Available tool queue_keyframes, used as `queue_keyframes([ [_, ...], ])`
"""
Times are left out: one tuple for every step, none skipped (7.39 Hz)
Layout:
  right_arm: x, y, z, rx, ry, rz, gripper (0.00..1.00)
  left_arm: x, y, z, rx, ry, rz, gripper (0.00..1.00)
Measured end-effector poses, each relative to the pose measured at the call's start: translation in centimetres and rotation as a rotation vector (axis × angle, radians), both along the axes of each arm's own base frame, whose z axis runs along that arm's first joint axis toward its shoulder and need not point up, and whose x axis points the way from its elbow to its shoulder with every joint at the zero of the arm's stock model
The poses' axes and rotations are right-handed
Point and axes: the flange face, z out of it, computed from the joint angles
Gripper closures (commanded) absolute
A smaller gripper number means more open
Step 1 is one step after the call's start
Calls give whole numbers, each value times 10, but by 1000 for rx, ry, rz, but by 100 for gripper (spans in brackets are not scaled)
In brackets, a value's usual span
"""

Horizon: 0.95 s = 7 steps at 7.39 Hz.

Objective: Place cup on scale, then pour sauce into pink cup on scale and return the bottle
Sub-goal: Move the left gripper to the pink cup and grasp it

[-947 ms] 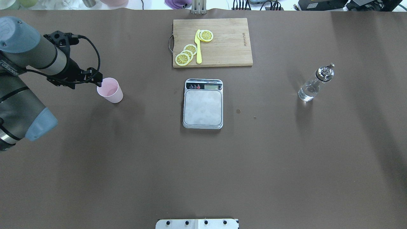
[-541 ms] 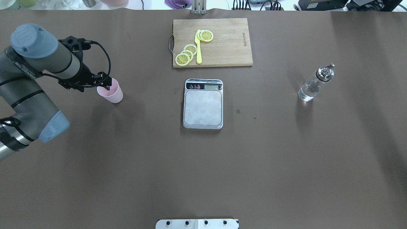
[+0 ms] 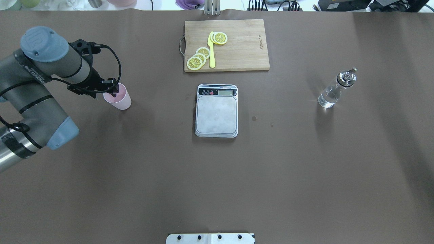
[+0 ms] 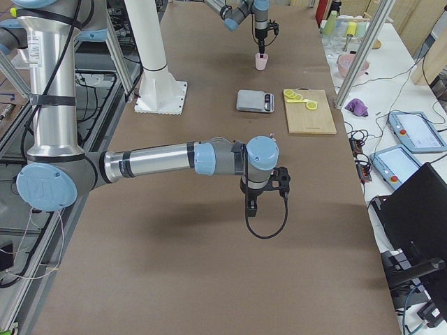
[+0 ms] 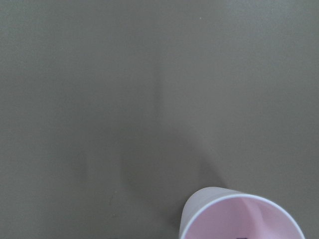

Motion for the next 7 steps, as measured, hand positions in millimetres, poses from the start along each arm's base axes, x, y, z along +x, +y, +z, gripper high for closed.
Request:
queue_keyframes([
  [0, -1, -1, 3, 1, 0, 0, 0, 0, 0, 0, 1, 1, 91],
  [0, -1, -1, 3, 1, 0, 0, 0, 0, -1, -1, 5, 3, 100],
  [0, -1, -2, 4, 0, 0, 0, 0, 1, -3, 0, 9, 6, 100],
  [0, -1, -2, 4, 0, 0, 0, 0, 2, -5, -1, 15, 12, 100],
  [0, -1, -3, 5, 0, 1, 0, 1, 3, -6, -5, 21, 18, 100],
  [0, -1, -2, 4, 0, 1, 0, -4, 1, -7, -15, 31, 22, 100],
  [0, -1, -1, 2, 1, 1, 0, -20, -7, -9, -40, 56, 18, 100],
])
